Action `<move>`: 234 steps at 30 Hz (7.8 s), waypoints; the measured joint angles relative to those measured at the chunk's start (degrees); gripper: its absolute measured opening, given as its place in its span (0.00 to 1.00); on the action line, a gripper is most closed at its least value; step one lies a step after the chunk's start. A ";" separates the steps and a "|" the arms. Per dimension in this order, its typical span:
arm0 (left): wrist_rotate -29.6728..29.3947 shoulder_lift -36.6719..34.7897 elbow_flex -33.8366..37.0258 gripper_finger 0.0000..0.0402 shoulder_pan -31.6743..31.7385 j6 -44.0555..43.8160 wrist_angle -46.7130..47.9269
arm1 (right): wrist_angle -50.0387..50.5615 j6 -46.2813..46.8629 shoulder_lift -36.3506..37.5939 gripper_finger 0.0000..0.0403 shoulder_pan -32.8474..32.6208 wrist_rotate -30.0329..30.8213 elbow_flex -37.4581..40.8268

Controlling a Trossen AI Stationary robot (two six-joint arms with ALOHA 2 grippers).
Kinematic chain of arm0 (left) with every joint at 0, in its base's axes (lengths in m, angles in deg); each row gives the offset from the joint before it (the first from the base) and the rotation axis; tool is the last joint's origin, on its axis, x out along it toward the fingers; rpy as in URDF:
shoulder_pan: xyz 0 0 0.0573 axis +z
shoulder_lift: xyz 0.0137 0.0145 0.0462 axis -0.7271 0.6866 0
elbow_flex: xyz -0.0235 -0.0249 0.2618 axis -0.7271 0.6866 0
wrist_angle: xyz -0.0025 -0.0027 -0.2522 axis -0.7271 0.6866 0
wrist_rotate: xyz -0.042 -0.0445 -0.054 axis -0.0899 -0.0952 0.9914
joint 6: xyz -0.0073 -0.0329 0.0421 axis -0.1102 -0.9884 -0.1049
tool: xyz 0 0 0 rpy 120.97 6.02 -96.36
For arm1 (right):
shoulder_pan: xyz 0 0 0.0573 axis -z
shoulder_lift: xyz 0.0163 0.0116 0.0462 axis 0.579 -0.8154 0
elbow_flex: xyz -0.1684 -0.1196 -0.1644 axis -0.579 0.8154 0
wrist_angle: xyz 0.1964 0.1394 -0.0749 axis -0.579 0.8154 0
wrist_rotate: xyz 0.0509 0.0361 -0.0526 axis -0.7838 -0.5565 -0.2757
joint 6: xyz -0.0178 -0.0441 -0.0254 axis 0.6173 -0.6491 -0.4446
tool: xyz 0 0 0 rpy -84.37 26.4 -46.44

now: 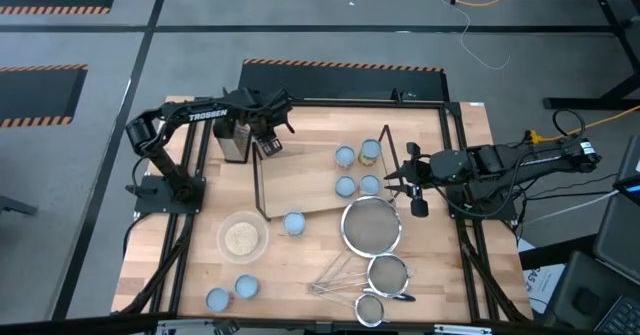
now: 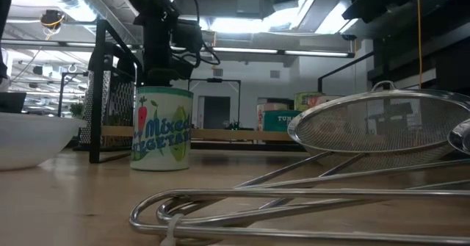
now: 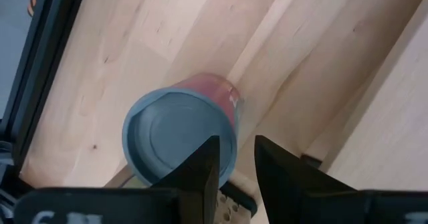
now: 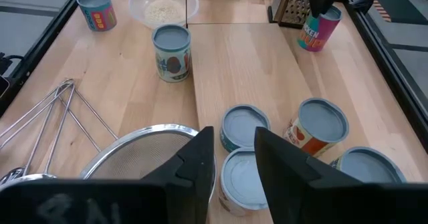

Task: Pick and place cans onto a shelf
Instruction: Put the large pink can on the shelf, then put the large white can on the shelf

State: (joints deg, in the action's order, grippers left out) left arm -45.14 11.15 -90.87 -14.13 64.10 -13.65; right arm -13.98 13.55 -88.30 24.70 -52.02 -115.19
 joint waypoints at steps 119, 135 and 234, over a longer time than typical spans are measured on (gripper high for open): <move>-0.10 16.04 -27.68 0.01 -24.15 -25.29 4.05 | -3.01 -0.28 -2.25 0.28 0.07 0.02 0.04; 0.17 16.61 -27.63 0.04 -24.15 -22.37 2.20 | -2.94 -0.46 -2.25 0.28 0.07 0.01 0.04; -3.26 13.42 -13.14 0.19 -54.55 -28.50 -1.84 | -2.77 -0.46 -2.25 0.28 0.07 0.00 0.02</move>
State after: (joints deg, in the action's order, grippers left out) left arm -48.40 24.57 -104.01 -68.68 35.60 -15.48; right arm -16.74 13.09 -90.55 24.77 -52.02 -115.17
